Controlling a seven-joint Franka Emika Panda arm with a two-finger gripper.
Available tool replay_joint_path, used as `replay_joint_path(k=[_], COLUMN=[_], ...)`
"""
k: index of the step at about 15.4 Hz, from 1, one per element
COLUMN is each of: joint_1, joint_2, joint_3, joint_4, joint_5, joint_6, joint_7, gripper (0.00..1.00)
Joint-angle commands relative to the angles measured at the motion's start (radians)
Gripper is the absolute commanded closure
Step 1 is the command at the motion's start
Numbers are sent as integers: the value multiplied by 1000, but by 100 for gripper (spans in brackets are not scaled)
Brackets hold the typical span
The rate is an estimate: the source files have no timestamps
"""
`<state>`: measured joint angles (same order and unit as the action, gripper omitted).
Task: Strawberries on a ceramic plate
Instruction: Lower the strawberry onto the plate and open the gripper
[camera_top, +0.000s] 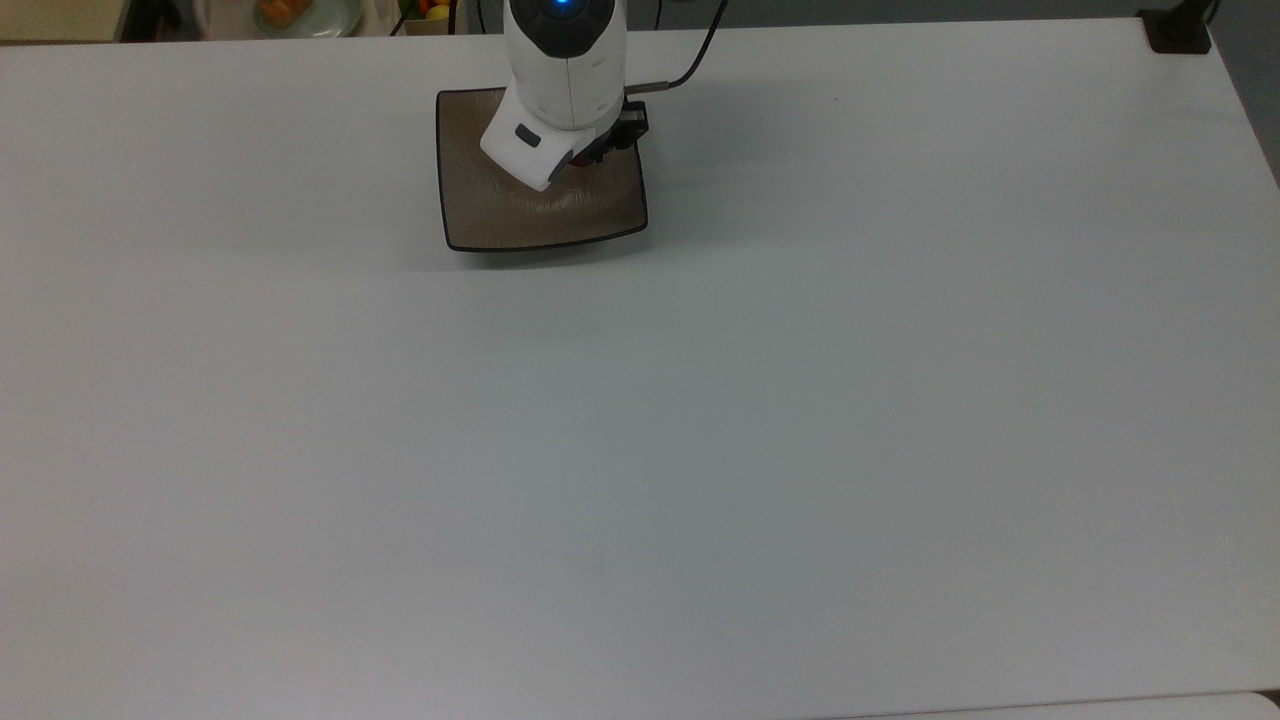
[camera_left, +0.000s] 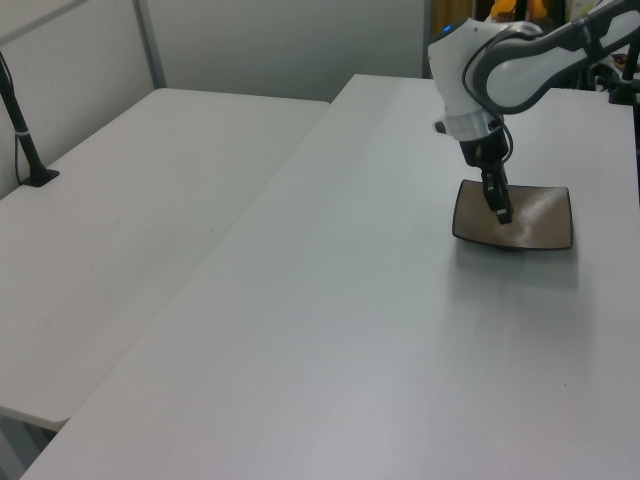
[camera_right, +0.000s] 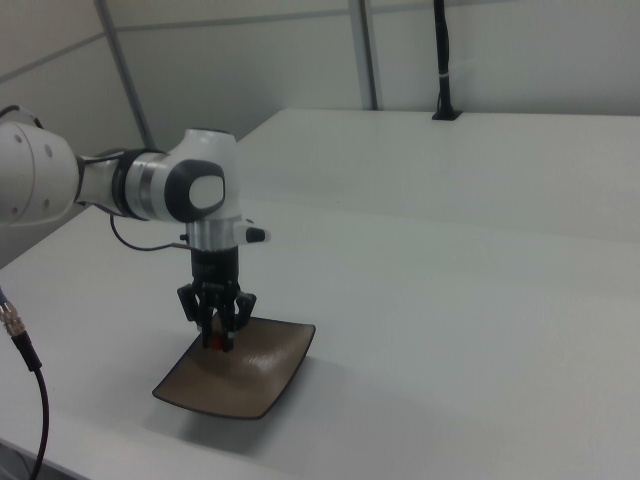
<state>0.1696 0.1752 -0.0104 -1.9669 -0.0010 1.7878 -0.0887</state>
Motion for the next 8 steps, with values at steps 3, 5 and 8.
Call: replay_joint_path(k=[3, 5, 8], joint_1=[-21, -24, -25], joint_2=[-28, -28, -31], joint_3=[-6, -13, -40], joint_4=[-119, -125, -121], joint_5=[3, 3, 4], joint_6=[143, 165, 160], joint_7=[-75, -77, -95], gripper=[76, 76, 64])
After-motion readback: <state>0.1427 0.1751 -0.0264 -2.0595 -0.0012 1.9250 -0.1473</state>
